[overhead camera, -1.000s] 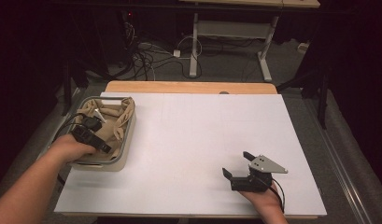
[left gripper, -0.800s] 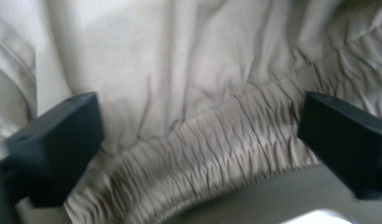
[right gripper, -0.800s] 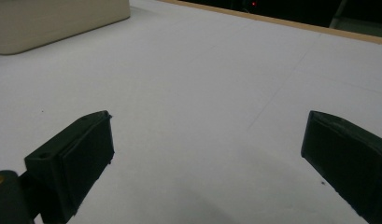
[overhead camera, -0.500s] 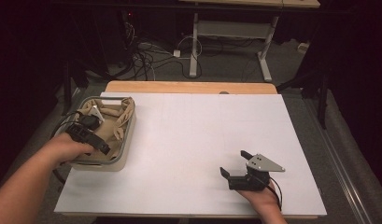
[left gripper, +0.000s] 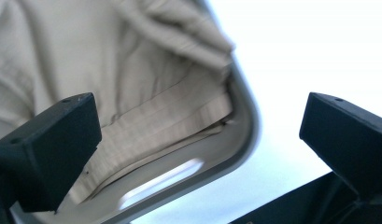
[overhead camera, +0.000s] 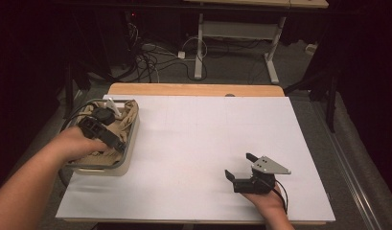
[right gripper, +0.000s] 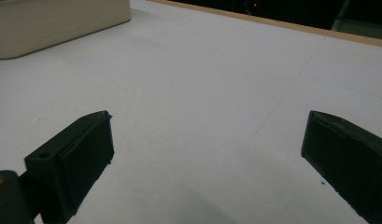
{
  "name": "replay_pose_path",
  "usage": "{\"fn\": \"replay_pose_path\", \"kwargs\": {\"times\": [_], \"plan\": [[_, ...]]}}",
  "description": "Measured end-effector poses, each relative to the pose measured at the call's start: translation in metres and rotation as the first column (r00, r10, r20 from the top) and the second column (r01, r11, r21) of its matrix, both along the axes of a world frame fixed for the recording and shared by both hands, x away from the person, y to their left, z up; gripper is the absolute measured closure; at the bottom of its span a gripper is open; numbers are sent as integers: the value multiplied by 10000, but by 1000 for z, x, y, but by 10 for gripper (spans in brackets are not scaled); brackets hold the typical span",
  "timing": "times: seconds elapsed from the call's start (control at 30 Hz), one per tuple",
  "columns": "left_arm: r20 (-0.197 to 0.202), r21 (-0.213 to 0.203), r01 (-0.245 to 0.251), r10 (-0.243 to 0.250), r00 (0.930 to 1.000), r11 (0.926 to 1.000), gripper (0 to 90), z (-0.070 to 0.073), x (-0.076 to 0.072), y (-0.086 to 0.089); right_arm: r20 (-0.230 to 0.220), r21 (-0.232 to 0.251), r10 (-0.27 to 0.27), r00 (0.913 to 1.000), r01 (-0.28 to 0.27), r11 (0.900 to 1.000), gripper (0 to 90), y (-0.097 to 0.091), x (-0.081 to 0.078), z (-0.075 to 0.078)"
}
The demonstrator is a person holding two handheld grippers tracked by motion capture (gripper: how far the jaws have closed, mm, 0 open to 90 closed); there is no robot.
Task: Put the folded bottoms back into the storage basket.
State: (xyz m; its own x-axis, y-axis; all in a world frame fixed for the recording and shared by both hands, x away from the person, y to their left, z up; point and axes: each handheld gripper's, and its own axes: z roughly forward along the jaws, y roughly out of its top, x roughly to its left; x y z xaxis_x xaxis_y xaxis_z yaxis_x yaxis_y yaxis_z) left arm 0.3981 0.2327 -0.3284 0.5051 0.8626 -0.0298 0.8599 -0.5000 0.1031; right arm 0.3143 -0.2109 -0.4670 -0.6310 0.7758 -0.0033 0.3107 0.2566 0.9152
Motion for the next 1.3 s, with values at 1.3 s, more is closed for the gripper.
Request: {"fn": "replay_pose_path", "kwargs": {"times": [1.3], "plan": [[2310,-2319,2778,-2247,9467,9322,0,-119,-9,-119,-8,38,49,10000,-49,10000,27,-3,-5,-1]]}}
